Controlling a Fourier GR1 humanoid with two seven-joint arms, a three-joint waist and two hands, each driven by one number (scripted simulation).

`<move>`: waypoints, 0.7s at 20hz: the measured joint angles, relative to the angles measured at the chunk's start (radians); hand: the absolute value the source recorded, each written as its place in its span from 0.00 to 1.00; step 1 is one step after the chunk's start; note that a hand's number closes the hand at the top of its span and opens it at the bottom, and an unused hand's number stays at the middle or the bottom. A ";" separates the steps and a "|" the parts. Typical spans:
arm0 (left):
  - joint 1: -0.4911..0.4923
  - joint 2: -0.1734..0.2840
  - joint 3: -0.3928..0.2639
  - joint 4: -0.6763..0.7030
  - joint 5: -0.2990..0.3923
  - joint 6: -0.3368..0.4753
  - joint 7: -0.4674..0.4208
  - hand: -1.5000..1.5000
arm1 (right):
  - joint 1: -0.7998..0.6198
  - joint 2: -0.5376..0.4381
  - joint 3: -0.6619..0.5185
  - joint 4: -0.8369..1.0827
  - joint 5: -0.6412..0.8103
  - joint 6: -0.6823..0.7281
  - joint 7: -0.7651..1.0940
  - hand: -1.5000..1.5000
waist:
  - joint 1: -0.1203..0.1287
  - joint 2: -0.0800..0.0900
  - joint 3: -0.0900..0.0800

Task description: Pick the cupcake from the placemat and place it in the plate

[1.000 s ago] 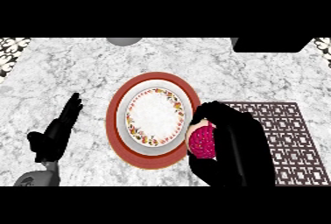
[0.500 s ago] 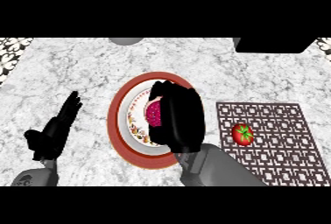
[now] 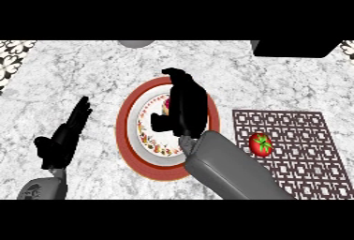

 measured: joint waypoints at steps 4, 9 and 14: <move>0.015 0.005 0.002 -0.024 0.005 -0.009 0.005 0.50 | -0.031 0.000 -0.006 0.055 -0.068 -0.106 -0.012 0.00 | 0.002 -0.001 0.000; 0.023 0.013 0.016 -0.041 0.021 -0.017 0.026 0.50 | 0.024 -0.001 -0.055 0.017 -0.096 -0.266 -0.082 0.00 | -0.008 -0.003 0.001; 0.043 0.005 0.015 -0.065 0.016 -0.002 0.033 0.50 | 0.162 -0.025 -0.122 -0.133 -0.198 -0.363 -0.205 0.00 | -0.025 -0.005 0.002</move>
